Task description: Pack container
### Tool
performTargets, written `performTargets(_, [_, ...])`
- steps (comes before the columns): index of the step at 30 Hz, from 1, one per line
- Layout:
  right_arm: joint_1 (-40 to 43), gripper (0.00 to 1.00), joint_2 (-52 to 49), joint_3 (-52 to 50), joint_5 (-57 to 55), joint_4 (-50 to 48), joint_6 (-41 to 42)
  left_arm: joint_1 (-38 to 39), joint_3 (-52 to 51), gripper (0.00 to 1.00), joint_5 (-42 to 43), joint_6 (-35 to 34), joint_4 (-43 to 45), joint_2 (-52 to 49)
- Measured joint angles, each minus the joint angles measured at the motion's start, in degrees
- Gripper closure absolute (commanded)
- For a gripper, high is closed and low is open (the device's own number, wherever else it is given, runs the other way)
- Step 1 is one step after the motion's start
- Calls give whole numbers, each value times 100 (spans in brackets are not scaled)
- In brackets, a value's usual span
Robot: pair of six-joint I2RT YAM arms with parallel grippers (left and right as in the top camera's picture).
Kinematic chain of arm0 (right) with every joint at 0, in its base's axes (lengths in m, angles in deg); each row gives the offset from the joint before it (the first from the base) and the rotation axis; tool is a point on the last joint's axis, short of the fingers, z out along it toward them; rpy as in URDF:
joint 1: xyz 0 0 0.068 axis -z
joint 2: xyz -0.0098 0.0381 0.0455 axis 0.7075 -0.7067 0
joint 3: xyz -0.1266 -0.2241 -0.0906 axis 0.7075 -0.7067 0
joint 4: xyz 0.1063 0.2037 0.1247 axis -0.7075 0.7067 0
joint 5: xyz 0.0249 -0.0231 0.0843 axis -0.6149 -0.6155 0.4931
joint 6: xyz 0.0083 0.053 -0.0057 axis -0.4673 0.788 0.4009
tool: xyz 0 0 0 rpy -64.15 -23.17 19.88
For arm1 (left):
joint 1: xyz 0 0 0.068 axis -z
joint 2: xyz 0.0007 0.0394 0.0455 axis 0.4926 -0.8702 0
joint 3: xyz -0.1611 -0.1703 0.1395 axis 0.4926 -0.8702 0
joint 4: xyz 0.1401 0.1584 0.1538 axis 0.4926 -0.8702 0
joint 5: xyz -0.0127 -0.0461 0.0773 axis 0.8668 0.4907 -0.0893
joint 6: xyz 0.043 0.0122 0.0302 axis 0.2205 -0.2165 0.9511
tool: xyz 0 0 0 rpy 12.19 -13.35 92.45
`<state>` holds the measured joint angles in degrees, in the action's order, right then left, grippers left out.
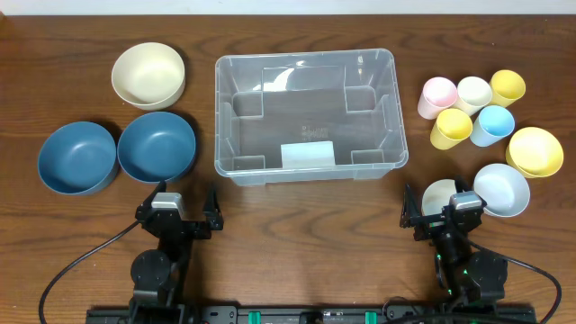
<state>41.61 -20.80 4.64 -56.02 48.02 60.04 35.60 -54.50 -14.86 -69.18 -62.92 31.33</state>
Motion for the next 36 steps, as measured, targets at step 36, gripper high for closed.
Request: performTargets(36, [0,1,-168,1102,372,826,680,0,0,2,0,0,0,0])
